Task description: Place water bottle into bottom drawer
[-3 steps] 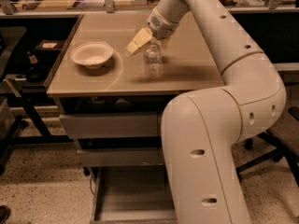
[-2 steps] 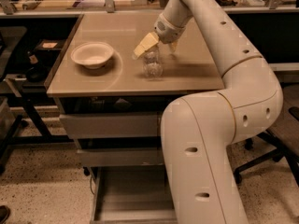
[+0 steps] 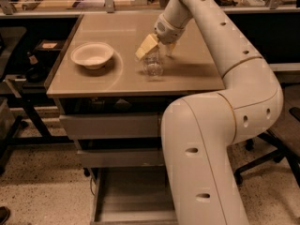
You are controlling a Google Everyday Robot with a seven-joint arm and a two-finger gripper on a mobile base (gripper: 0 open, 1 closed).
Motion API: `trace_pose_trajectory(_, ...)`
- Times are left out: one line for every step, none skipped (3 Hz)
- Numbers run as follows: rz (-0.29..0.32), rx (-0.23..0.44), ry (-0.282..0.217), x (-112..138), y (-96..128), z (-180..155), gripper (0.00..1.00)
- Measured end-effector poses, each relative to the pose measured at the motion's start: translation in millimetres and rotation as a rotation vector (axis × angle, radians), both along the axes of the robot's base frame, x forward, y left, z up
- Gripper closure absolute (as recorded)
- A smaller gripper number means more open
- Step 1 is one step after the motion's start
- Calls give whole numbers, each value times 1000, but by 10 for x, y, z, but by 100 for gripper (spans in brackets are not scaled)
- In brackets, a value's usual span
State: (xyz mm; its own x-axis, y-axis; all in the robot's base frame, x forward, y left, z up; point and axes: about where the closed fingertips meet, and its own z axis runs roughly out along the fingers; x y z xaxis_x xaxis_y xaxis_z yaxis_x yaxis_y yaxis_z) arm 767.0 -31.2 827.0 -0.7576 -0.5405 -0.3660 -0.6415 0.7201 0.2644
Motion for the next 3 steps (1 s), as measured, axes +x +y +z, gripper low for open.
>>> trace_pose_trajectory(0, 0, 0, 0, 0, 0, 42)
trace_pose_trajectory(0, 0, 0, 0, 0, 0, 65)
trace_pose_trajectory(0, 0, 0, 0, 0, 0, 88)
